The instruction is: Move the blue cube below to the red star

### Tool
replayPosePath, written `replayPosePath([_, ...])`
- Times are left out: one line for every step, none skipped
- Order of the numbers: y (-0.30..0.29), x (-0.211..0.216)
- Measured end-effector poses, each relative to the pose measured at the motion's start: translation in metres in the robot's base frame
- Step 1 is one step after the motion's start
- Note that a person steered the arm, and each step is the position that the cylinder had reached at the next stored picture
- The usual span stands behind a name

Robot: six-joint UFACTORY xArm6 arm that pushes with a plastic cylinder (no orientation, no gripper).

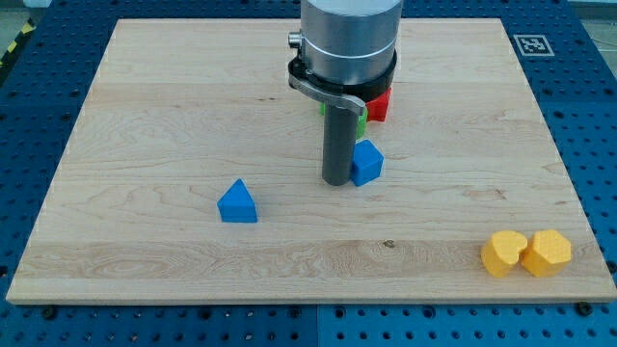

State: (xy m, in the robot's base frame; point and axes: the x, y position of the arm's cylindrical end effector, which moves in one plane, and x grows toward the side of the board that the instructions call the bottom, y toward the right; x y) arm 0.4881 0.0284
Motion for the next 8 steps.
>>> replayPosePath([0.01, 0.007])
replayPosePath([0.023, 0.005])
replayPosePath([0.041, 0.005])
replayPosePath([0.047, 0.003])
replayPosePath([0.047, 0.029])
replayPosePath([0.058, 0.039])
replayPosePath([0.074, 0.028])
replayPosePath([0.073, 0.018])
